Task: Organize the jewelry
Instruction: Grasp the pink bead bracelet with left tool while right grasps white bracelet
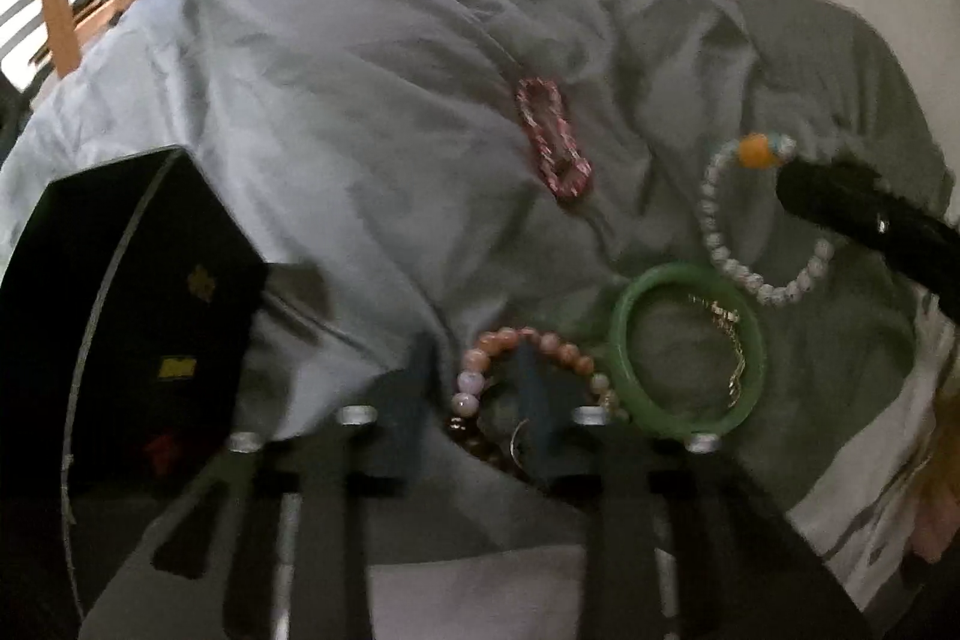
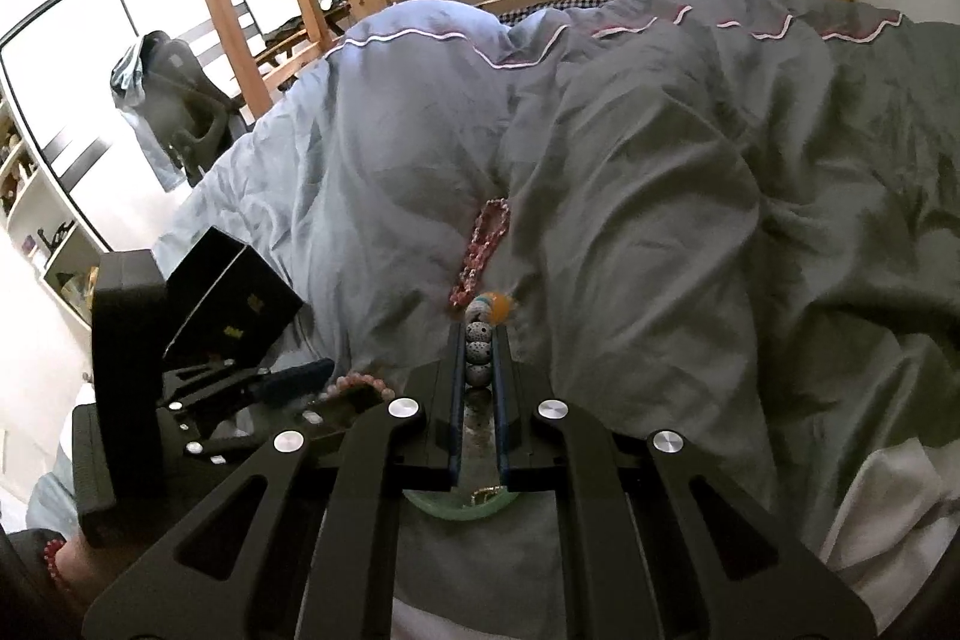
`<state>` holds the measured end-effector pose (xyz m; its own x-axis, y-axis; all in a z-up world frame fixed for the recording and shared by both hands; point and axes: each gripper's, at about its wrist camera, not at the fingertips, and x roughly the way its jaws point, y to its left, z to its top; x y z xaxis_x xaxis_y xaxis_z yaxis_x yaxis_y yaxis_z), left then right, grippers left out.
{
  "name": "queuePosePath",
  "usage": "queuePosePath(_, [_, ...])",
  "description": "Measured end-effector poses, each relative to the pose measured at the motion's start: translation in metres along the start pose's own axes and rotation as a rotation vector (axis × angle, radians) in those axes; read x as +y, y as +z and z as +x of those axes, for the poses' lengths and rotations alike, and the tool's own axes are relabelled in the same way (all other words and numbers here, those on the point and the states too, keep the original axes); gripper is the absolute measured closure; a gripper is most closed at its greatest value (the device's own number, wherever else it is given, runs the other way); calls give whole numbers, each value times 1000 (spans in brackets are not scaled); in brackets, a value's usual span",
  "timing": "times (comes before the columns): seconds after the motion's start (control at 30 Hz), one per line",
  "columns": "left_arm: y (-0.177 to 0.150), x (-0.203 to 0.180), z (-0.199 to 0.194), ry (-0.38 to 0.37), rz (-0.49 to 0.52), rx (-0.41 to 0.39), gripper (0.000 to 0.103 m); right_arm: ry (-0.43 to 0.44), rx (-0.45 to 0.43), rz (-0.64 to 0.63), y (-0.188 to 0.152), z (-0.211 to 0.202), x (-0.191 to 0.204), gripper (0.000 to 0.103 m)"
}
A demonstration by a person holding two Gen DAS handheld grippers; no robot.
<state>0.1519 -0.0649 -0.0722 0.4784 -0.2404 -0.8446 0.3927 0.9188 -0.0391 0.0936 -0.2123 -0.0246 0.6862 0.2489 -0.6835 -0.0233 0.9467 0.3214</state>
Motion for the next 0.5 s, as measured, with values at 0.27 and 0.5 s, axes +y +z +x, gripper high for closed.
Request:
queuePosePath(0.27, [16,-1,-42,-66,-15,-105,102,-2,-25,5,1,-3,0,94])
queuePosePath(0.5, [-1,-17,-17,14,67,-29,54,1,-19,-2,1,-1,2,94])
